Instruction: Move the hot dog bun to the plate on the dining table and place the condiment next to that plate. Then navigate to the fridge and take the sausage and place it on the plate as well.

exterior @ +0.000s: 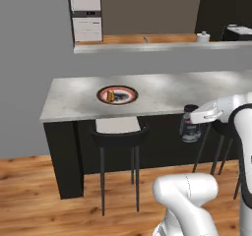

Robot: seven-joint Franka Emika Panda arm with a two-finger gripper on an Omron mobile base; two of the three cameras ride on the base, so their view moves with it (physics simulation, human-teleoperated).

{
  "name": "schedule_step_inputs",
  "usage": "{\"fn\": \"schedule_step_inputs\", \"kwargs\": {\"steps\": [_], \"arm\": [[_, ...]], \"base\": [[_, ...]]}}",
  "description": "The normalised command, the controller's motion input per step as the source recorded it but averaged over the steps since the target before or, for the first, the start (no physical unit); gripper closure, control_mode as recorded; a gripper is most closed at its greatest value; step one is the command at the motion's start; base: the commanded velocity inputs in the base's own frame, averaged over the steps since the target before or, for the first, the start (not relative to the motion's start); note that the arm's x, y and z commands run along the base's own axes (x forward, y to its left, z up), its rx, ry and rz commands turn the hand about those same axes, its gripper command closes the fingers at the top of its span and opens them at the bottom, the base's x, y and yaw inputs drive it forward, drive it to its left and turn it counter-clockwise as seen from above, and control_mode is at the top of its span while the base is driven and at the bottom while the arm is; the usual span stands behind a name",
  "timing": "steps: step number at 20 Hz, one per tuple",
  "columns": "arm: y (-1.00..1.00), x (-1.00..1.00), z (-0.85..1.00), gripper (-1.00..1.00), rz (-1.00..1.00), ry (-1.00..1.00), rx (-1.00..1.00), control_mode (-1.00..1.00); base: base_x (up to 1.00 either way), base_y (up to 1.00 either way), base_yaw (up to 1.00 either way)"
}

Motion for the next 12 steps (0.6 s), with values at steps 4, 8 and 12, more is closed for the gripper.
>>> {"fn": "schedule_step_inputs", "kwargs": {"steps": [4, 8, 12], "arm": [[0.00, 0.00, 0.00, 1.00, 0.00, 0.00, 0.00, 1.00], [0.00, 0.00, 0.00, 1.00, 0.00, 0.00, 0.00, 1.00], [0.00, 0.00, 0.00, 1.00, 0.00, 0.00, 0.00, 1.00]], "base": [[0.73, 0.77, -0.22], [0.88, 0.59, -0.19], [0.88, 0.17, -0.15]]}}
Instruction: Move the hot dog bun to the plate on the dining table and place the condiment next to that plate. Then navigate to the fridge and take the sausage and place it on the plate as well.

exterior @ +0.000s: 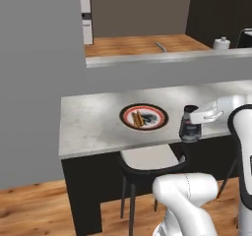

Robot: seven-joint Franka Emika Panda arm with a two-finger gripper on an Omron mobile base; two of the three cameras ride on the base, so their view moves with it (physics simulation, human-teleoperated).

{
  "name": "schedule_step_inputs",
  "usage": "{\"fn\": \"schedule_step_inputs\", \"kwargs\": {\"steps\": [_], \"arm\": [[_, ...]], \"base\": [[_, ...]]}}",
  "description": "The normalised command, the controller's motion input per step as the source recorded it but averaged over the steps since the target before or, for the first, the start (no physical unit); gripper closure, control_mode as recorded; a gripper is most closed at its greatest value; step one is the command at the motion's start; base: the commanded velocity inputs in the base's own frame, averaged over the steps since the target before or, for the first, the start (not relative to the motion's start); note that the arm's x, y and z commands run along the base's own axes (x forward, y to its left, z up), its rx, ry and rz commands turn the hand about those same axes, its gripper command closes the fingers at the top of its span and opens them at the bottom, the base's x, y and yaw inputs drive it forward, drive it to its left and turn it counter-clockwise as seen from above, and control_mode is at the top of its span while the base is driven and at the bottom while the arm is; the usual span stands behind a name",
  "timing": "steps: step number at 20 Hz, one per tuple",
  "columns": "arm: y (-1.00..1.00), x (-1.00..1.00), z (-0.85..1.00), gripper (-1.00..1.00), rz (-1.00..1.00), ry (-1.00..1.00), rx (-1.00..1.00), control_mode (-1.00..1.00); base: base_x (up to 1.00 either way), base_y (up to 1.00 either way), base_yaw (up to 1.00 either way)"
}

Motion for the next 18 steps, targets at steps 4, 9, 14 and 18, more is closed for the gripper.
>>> {"fn": "schedule_step_inputs", "kwargs": {"steps": [4, 9, 14, 18], "arm": [[0.00, 0.00, 0.00, 1.00, 0.00, 0.00, 0.00, 1.00], [-0.78, 0.36, -0.07, 1.00, 0.05, 0.07, 0.08, -1.00], [-1.00, 0.32, -0.37, 1.00, 0.25, 0.00, 0.10, -1.00], [-0.76, 0.54, -0.40, 1.00, 0.26, 0.00, 0.04, -1.00]], "base": [[0.74, -0.18, -0.06], [0.00, 0.00, 0.00], [0.00, 0.00, 0.00], [0.00, 0.00, 0.00]]}}
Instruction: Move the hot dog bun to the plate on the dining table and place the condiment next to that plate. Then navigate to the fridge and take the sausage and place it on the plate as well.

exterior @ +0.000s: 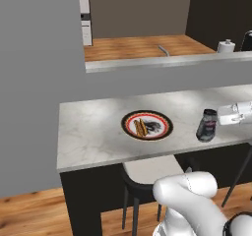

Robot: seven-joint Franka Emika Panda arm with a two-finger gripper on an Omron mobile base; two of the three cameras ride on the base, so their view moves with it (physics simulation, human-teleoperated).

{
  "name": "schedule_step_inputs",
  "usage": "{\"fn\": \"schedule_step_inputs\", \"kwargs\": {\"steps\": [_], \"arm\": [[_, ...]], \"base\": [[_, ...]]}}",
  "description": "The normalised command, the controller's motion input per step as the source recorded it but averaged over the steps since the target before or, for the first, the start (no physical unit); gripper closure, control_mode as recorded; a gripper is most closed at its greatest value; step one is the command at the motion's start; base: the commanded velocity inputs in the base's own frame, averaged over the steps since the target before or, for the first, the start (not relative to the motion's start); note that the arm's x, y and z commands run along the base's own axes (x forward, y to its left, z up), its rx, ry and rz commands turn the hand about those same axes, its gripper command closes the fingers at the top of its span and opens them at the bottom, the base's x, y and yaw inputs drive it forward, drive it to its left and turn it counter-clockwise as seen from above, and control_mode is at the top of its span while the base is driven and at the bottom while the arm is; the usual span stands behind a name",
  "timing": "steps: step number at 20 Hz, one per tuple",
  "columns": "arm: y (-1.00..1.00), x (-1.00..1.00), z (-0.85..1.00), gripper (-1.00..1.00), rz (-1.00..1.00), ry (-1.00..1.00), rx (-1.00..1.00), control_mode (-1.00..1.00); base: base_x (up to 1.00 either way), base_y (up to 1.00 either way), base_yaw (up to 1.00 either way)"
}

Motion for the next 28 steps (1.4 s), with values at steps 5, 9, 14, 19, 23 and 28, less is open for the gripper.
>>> {"fn": "schedule_step_inputs", "kwargs": {"steps": [5, 9, 14, 19, 23, 28], "arm": [[-0.10, 0.71, -0.21, 1.00, 0.06, -0.09, 0.00, -1.00], [0.03, 0.88, -0.25, 1.00, -0.01, -0.03, 0.00, -1.00], [0.00, 0.74, -0.54, 1.00, -0.01, 0.00, 0.00, -1.00], [0.00, 0.39, -0.55, 1.00, -0.03, 0.00, -0.01, -1.00], [-0.16, 0.02, -0.40, 1.00, 0.00, 0.00, 0.00, -1.00], [-0.13, 0.03, -0.20, 1.00, 0.00, -0.01, 0.00, -1.00]], "base": [[0.00, 0.00, 0.00], [0.00, 0.00, 0.00], [0.00, 0.00, 0.00], [0.00, 0.00, 0.00], [0.00, 0.00, 0.00], [0.00, 0.00, 0.00]]}}
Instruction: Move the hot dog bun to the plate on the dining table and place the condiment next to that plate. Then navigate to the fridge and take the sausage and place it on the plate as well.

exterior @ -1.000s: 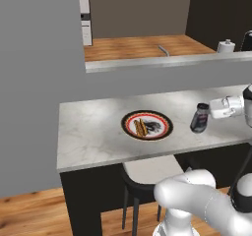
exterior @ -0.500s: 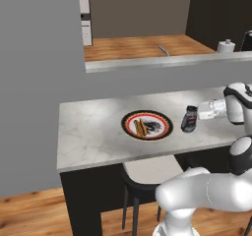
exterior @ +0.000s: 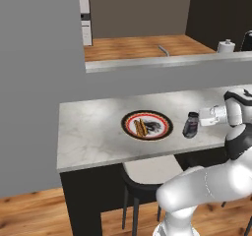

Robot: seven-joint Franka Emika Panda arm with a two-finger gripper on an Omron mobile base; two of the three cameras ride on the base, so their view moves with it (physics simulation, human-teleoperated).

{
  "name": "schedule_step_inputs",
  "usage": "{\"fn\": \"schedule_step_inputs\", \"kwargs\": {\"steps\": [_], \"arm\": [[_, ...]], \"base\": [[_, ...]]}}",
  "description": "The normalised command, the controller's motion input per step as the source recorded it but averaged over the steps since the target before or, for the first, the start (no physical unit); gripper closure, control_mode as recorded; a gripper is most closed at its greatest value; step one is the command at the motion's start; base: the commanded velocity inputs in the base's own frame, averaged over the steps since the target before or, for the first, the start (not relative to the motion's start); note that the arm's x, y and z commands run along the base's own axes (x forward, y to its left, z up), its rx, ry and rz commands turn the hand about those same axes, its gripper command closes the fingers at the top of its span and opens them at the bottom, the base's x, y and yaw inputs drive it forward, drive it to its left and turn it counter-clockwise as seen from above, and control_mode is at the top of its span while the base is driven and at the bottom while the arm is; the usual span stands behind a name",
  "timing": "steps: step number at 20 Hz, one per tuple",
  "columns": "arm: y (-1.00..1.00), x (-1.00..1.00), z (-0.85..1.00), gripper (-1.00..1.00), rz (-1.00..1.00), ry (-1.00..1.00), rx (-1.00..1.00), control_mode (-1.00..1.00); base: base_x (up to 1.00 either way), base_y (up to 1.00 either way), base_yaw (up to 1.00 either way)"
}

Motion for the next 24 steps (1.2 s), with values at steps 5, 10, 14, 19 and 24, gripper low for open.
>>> {"fn": "schedule_step_inputs", "kwargs": {"steps": [5, 10, 14, 19, 24], "arm": [[0.00, 0.25, -0.01, 1.00, 0.00, -0.10, 0.00, -1.00], [0.00, 0.27, -0.08, 1.00, 0.00, -0.08, 0.00, -1.00], [0.00, 0.14, -0.37, 1.00, 0.00, 0.00, 0.00, -1.00], [0.00, 0.15, -0.45, 1.00, 0.00, 0.00, 0.00, -1.00], [0.00, 0.22, -0.31, 1.00, 0.00, 0.00, 0.00, -1.00]], "base": [[0.00, 0.00, 0.00], [0.00, 0.00, 0.00], [0.00, 0.00, 0.00], [0.00, 0.00, 0.00], [0.00, 0.00, 0.00]]}}
